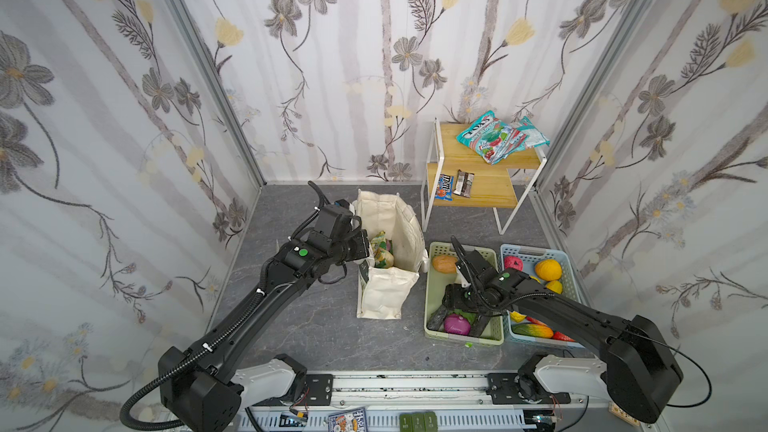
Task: Place the food into the grocery bag and tie it
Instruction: 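Move the right gripper out of the bag to the green vegetable basket, then grasp the purple onion in the green basket with the right gripper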
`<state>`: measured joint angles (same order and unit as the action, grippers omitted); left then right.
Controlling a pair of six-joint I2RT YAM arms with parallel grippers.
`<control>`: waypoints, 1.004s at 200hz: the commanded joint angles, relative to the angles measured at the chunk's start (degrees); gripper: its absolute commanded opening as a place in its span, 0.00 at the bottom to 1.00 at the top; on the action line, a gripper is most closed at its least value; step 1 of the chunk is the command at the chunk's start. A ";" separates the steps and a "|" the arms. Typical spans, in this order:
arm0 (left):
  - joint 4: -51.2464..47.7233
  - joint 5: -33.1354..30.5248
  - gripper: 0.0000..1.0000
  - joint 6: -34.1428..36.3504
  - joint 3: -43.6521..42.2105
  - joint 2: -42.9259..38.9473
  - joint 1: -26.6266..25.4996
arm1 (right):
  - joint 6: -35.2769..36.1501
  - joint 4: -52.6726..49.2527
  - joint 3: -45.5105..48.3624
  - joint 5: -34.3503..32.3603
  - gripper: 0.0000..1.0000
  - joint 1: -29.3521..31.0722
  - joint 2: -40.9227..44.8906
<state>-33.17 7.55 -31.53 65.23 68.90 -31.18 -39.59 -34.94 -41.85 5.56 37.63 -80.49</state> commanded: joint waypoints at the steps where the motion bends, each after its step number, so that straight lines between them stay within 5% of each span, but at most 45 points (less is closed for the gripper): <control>1: -0.10 -0.02 0.00 -0.05 -0.20 -0.04 -0.02 | -0.97 -3.29 0.69 -1.33 0.73 0.51 1.67; 75: 0.30 0.40 0.00 -0.05 -0.22 0.35 0.04 | -1.45 -5.72 -0.23 1.12 0.80 2.53 1.20; 91: 0.35 0.36 0.00 0.10 -0.19 0.35 -0.01 | -1.45 -6.15 -0.60 1.12 0.99 3.09 0.39; 201: 0.40 0.11 0.00 0.25 0.60 0.63 0.07 | -2.52 -13.44 -5.79 1.55 0.91 4.73 -2.98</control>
<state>-32.80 7.62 -31.51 65.34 69.41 -31.16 -41.58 -45.04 -46.76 7.16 42.24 -82.41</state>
